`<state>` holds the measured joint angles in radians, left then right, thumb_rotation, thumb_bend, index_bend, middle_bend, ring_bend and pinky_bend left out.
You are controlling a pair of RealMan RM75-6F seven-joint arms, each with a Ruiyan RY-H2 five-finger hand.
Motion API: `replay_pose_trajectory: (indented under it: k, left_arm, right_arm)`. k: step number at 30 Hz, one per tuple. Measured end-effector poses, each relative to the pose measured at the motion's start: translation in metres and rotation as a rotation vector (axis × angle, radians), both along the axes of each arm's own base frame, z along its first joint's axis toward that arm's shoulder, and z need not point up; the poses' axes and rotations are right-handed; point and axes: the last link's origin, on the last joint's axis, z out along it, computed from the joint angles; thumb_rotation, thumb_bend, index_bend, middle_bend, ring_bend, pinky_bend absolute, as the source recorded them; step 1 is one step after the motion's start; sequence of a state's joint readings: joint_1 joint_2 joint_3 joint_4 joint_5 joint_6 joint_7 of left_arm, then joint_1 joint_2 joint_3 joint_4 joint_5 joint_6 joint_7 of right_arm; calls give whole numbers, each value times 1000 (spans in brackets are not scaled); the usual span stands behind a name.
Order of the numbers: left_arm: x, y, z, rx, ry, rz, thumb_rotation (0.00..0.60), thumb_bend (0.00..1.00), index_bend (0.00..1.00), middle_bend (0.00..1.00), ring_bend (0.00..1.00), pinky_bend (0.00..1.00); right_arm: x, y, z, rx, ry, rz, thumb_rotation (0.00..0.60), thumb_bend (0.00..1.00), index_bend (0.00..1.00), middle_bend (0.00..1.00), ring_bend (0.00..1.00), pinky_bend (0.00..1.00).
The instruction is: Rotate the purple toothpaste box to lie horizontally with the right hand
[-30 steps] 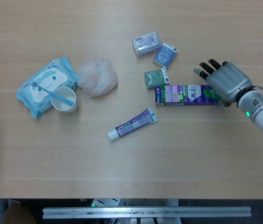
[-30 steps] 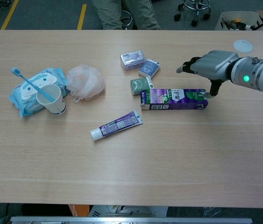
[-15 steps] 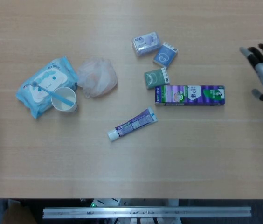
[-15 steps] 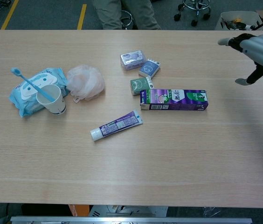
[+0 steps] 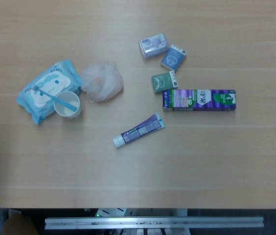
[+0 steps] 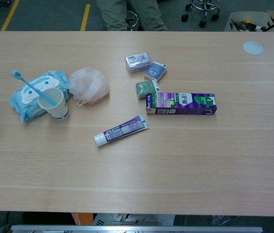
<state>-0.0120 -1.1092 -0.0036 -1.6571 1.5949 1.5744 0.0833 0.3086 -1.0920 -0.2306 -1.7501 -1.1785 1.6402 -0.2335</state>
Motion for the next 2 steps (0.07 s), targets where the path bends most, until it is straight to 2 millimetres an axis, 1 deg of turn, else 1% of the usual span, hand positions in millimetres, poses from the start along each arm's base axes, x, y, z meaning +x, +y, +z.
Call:
replay_pose_trajectory:
  k: [2]
  left_arm:
    - [2, -1, -1, 1, 1, -2, 600, 311, 217, 140, 188, 160]
  right_arm:
    - [-3, 11, 3, -10, -6, 3, 600, 212, 83, 216, 127, 245]
